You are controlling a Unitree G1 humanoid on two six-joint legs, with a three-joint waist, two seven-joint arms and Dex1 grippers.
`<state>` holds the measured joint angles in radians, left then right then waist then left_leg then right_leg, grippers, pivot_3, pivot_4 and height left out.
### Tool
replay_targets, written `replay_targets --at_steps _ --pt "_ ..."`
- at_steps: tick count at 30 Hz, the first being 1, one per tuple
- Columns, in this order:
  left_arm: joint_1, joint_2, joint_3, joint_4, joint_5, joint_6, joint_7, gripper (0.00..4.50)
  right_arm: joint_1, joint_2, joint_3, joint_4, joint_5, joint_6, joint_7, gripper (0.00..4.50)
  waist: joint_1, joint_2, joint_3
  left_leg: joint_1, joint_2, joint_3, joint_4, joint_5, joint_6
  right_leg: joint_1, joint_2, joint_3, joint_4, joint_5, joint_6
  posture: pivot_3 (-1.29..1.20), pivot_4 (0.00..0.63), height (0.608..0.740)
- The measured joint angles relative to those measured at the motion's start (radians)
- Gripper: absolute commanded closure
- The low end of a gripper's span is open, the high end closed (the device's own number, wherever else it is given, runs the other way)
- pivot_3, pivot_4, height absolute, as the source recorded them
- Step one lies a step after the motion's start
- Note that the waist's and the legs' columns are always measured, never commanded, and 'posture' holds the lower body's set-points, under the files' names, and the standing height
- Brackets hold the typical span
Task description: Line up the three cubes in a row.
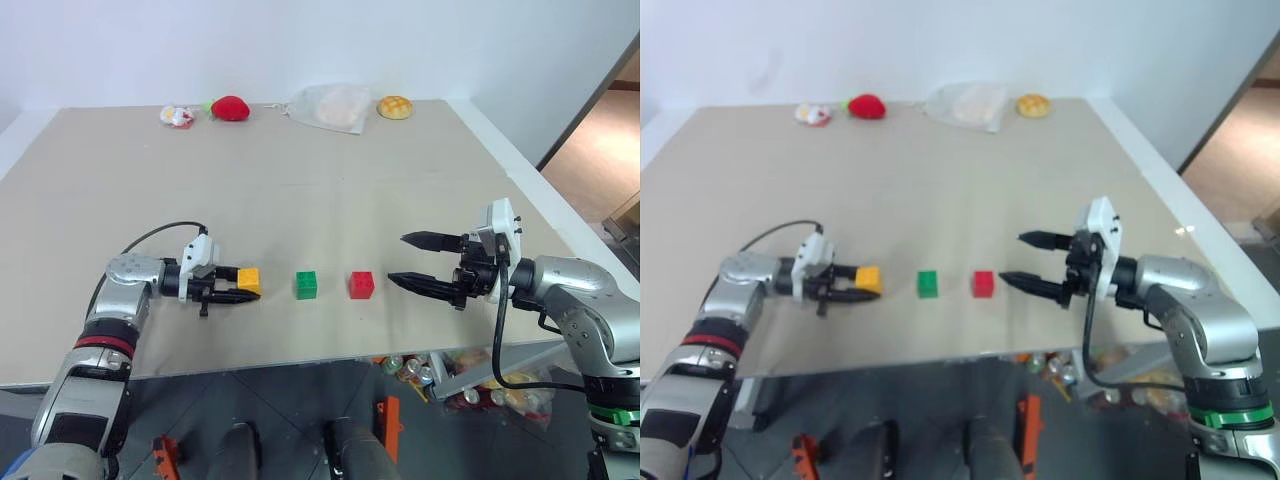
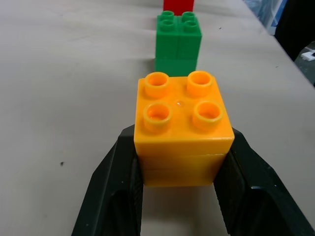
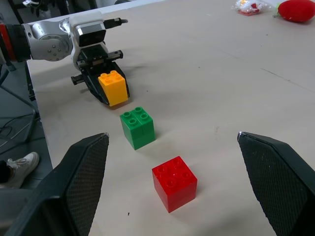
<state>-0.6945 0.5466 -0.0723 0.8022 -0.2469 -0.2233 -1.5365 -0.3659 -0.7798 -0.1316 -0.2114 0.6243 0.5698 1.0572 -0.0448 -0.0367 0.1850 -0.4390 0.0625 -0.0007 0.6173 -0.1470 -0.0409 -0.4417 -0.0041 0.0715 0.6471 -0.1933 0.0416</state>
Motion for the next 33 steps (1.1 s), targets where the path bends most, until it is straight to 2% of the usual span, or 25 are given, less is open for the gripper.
replay_targets --at_steps 10,12,18,23,29,33 --pt "0.0 -0.021 0.0 0.022 0.029 -0.06 0.006 3.15 -0.001 0.0 0.0 -0.002 0.001 0.001 -0.013 0.16 0.0 0.0 0.0 0.0 0.0 0.0 0.0 0.0 0.0 0.0 0.0 0.0 0.0 0.0 0.0 0.0 0.15 0.74" --pt "0.0 -0.023 0.0 0.029 0.036 -0.066 0.011 2.14 -0.001 0.0 0.0 -0.002 0.001 0.001 -0.014 0.16 0.0 0.0 0.0 0.0 0.0 0.0 0.0 0.0 0.0 0.0 0.0 0.0 0.0 0.0 0.0 0.0 0.15 0.74" --pt "-0.026 -0.024 0.002 0.079 0.052 -0.088 0.043 0.11 -0.003 0.0 0.0 -0.003 0.001 0.001 -0.018 0.16 0.0 0.0 0.0 0.0 0.0 0.0 0.0 0.0 0.0 0.0 0.0 0.0 0.0 0.0 0.0 0.0 0.15 0.74" --pt "-0.025 -0.008 0.011 0.087 0.046 -0.075 0.02 0.02 -0.008 0.0 0.0 -0.003 0.001 0.0 -0.018 0.16 -0.001 0.0 0.0 0.0 0.0 0.0 0.0 0.0 0.0 0.0 0.001 0.0 0.0 0.0 0.0 0.0 0.15 0.74" --pt "0.063 0.118 0.036 -0.026 0.003 0.015 -0.062 0.02 -0.033 -0.004 0.001 -0.002 0.001 -0.001 -0.003 0.16 -0.005 0.0 0.0 0.001 0.001 0.0 -0.001 0.0 0.0 0.0 0.001 0.0 0.001 0.0 0.0 0.0 0.15 0.74" --pt "0.174 0.219 0.102 -0.169 -0.051 0.195 -0.022 0.02 -0.041 -0.016 0.002 0.003 -0.001 -0.003 0.013 0.16 -0.004 0.0 0.0 0.0 0.001 0.0 -0.001 0.0 0.0 0.0 0.0 0.0 0.001 0.0 0.0 0.0 0.15 0.74"
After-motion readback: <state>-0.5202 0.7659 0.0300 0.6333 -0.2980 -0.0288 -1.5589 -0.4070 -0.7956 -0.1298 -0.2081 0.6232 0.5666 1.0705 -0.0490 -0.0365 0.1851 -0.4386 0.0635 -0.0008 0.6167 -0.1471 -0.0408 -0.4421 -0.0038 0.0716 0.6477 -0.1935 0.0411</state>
